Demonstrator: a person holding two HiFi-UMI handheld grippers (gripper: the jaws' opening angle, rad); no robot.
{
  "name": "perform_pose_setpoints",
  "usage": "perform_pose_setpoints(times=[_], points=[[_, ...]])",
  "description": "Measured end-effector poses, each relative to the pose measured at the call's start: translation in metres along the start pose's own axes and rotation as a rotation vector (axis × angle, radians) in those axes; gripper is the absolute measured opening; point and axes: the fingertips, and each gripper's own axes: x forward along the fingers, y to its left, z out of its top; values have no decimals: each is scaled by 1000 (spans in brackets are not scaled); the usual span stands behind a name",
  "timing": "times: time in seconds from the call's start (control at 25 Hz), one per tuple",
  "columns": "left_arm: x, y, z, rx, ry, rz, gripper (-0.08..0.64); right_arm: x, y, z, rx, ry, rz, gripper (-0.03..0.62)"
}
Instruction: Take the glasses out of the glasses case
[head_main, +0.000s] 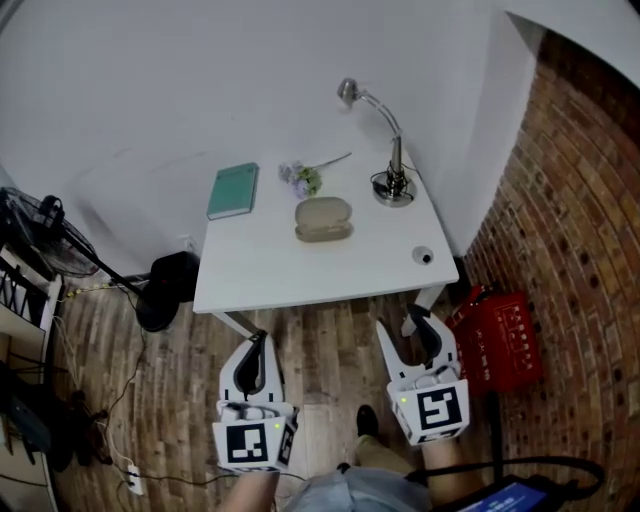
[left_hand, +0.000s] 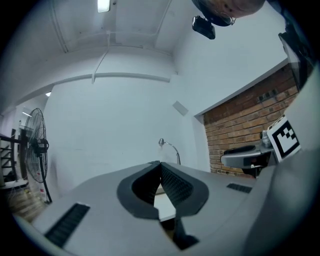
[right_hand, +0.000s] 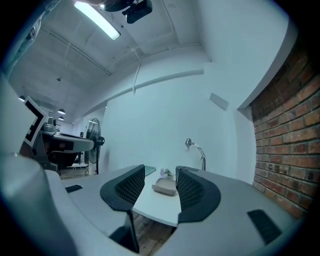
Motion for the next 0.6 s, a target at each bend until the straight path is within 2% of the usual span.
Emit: perform_pose_setpoints(times=[0.24,0.4,0.6], points=[[53,-6,16,30,33,27,6,49,-35,6,18,-23,32,209],[74,-7,26,70,-12,44,6,73,-51,9,23,-41,51,209],[90,5,27,72,-10,86,6,99,-58,16,15,-63,85,209]])
